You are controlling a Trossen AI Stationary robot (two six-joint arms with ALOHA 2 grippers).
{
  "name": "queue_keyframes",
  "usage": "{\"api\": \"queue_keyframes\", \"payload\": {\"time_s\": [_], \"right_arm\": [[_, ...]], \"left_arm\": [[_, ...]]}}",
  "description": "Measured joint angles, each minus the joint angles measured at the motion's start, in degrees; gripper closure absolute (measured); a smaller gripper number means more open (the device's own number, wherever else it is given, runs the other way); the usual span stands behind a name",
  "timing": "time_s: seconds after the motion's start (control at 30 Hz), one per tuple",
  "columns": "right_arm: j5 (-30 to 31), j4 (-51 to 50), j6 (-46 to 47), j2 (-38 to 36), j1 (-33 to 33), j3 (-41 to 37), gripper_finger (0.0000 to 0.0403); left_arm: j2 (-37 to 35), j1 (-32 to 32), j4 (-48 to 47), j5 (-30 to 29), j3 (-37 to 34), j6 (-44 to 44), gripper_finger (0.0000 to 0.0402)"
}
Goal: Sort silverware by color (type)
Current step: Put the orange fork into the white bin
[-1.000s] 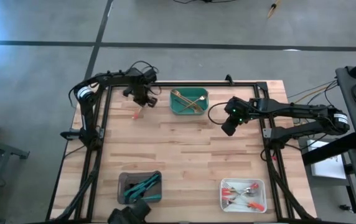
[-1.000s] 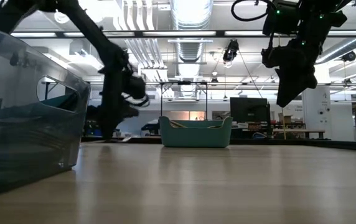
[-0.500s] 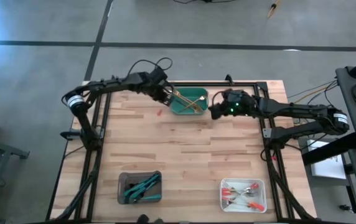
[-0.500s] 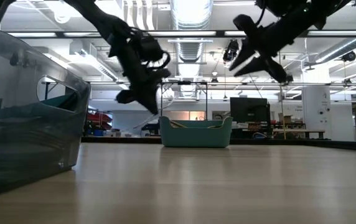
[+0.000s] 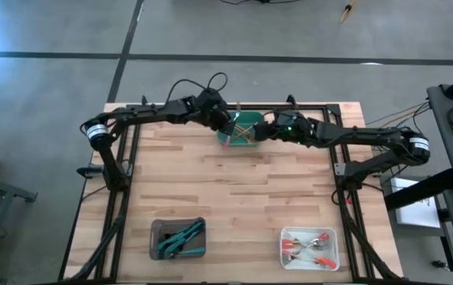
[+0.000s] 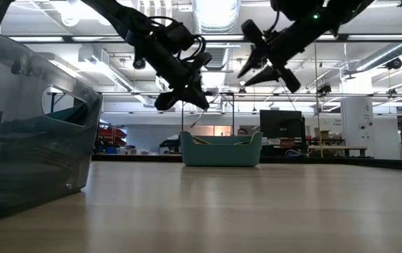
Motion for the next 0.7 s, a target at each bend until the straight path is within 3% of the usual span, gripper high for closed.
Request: {"api": "queue_keyframes", "payload": {"time_s": [0.23, 0.7], "right_arm": [[0.08, -2.11, -1.97, 5.69, -1.34, 7.7, 0.0263], [0.29, -9.52, -6.0, 16.57, -2.4, 21.72, 0.0257]], "left_arm": [[0.0, -0.19, 0.92, -0.07, 2.74, -1.35, 0.0401], [0.09, -0.9, 0.19, -2.08, 4.27, -0.93, 0.0401]]}}
